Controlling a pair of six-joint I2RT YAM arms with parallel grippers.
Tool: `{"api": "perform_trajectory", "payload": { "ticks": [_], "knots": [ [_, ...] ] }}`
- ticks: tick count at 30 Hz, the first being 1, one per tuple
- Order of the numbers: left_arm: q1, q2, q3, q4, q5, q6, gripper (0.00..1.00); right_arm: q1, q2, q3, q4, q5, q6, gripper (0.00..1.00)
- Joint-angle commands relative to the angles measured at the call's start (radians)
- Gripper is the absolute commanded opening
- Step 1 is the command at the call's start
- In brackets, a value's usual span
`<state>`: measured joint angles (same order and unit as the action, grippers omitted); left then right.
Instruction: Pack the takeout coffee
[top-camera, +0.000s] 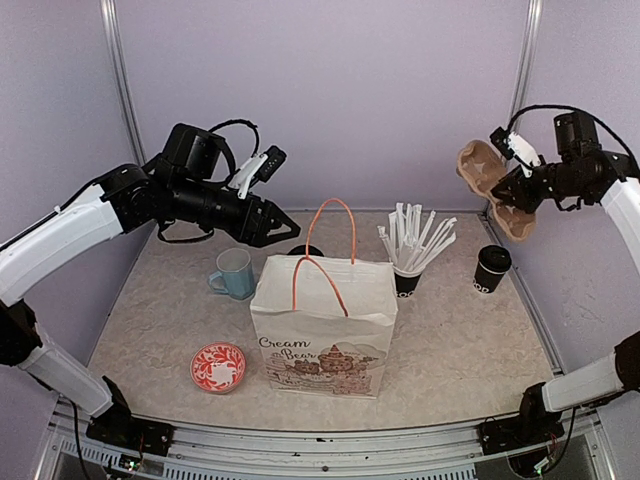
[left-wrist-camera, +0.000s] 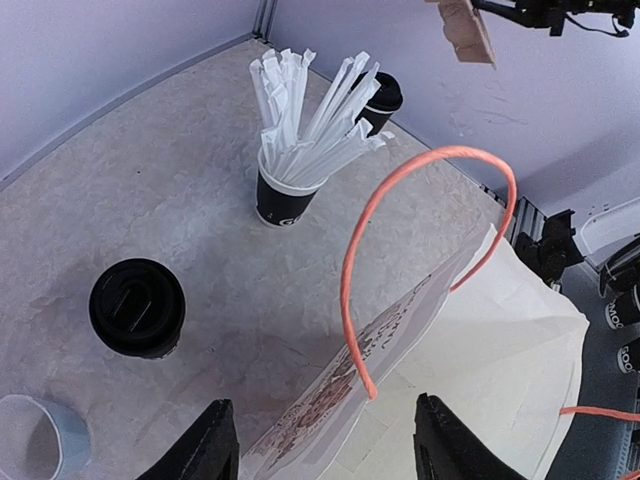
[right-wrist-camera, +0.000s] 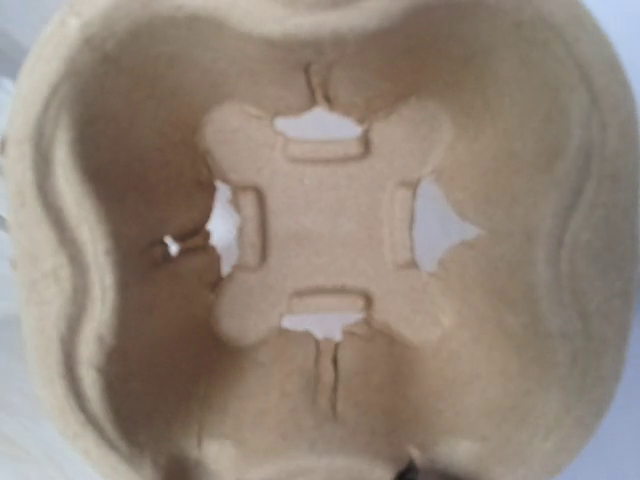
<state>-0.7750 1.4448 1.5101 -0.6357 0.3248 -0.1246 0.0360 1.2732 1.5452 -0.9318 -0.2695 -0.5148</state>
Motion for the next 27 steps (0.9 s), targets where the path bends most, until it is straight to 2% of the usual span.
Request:
{"api": "perform_trajectory", "payload": {
  "ticks": [1,4,9,15,21,27],
  "knots": [
    [0.024,0.015,0.023,-0.033,-0.001,0.038,0.59,0.054,0.008,0.125,-0.086,-0.348,-0.039,0.23],
    [0.049,0.019,0.017,-0.041,0.009,0.035,0.59,0.135,0.015,0.171,-0.081,-0.461,-0.05,0.25],
    [0.067,0.012,0.017,-0.048,0.02,0.026,0.59,0.4,0.008,0.143,0.003,-0.471,-0.056,0.25],
    [0.082,0.007,0.016,-0.047,0.013,-0.003,0.59,0.59,0.129,0.26,-0.03,-0.698,-0.046,0.25],
    [0.085,-0.007,0.002,-0.039,0.002,-0.035,0.59,0.747,0.232,0.301,0.057,-0.67,0.006,0.25],
    [0.086,-0.03,-0.003,-0.038,-0.01,-0.043,0.59,0.802,0.291,0.244,0.169,-0.624,0.094,0.24]
  ]
}}
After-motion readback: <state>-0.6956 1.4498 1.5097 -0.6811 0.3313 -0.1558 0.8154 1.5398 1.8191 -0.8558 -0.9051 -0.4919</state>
